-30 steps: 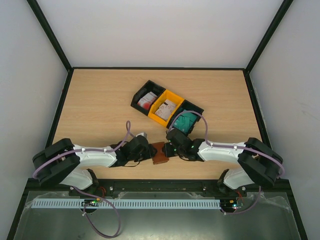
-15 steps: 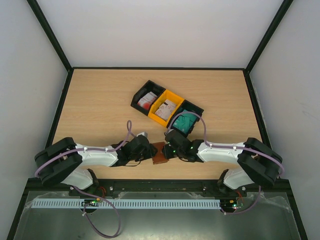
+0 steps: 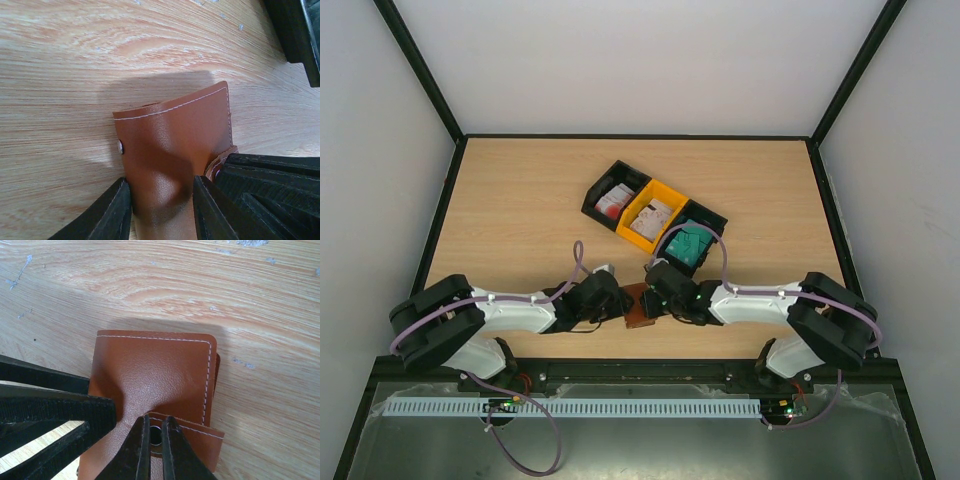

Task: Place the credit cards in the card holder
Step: Close the card holder at the center of the board, then reset both arms

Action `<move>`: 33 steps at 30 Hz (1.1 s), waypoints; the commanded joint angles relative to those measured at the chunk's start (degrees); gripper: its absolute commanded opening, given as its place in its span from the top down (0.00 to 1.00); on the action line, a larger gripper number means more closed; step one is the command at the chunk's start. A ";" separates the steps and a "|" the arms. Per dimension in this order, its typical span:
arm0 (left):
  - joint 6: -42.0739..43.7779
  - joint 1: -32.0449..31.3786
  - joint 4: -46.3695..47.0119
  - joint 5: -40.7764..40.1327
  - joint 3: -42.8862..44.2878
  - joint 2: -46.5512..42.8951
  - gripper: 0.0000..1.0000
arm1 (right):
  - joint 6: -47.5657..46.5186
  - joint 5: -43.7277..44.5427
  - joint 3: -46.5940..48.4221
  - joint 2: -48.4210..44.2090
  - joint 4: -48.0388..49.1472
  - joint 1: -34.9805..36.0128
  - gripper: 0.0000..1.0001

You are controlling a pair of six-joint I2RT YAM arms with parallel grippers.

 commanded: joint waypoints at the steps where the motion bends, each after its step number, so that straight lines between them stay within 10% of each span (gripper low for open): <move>1: 0.43 -0.38 -6.15 -0.30 -1.22 2.52 0.64 | 1.77 0.43 -3.39 3.79 -2.79 1.30 0.95; 13: 3.17 -0.28 -12.86 -7.15 1.18 -7.64 0.56 | 4.30 13.43 3.54 -8.94 -7.50 1.42 0.79; 24: 12.78 -0.35 -30.66 -21.66 8.64 -35.39 0.01 | 4.41 34.71 5.46 -32.48 -21.70 1.38 0.43; 33: 20.42 -0.37 -41.35 -31.35 18.43 -56.00 0.00 | 3.06 44.28 14.37 -52.46 -34.52 1.42 0.14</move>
